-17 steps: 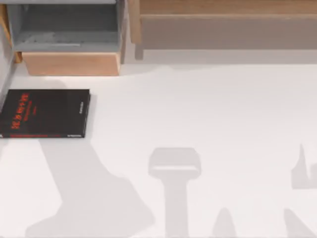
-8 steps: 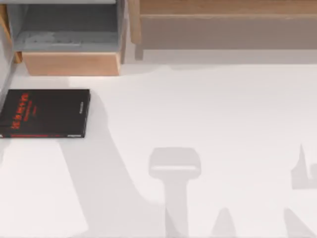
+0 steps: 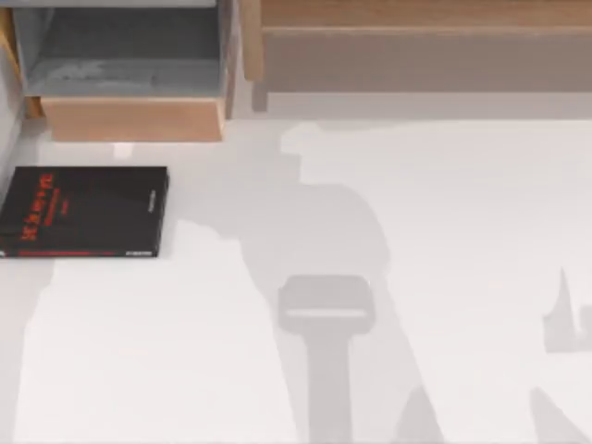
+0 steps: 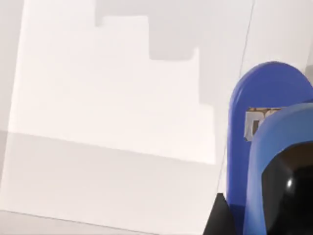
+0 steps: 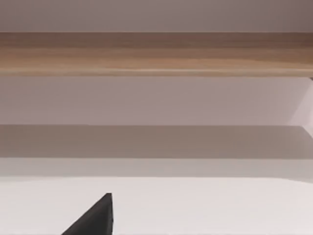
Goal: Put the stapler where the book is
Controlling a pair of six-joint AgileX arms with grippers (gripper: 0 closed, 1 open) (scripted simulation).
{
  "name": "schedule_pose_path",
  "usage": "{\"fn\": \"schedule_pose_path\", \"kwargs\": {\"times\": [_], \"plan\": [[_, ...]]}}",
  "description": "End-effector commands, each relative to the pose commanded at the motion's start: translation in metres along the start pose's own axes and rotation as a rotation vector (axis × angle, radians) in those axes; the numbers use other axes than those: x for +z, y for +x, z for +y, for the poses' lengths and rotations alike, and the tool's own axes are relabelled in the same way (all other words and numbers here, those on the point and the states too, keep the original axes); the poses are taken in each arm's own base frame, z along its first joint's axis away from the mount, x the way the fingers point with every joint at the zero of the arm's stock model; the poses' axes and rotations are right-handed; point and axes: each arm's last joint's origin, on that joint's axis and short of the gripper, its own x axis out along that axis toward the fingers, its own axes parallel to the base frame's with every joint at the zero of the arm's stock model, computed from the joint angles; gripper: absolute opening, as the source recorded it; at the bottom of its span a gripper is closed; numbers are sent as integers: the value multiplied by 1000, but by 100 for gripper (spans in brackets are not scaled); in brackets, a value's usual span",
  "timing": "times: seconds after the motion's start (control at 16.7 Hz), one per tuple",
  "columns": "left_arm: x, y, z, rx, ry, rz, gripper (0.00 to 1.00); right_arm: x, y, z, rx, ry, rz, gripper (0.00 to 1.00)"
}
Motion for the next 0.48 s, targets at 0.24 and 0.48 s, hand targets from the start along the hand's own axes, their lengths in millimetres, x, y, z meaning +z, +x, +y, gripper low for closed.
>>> {"fn": "schedule_pose_path", "kwargs": {"times": [0.24, 0.48], "plan": [[-16, -2, -53, -18, 107, 19, 0, 0, 0, 0, 0, 0, 0, 100], [-38, 13, -91, -13, 179, 65, 0, 0, 0, 0, 0, 0, 0, 100]]}}
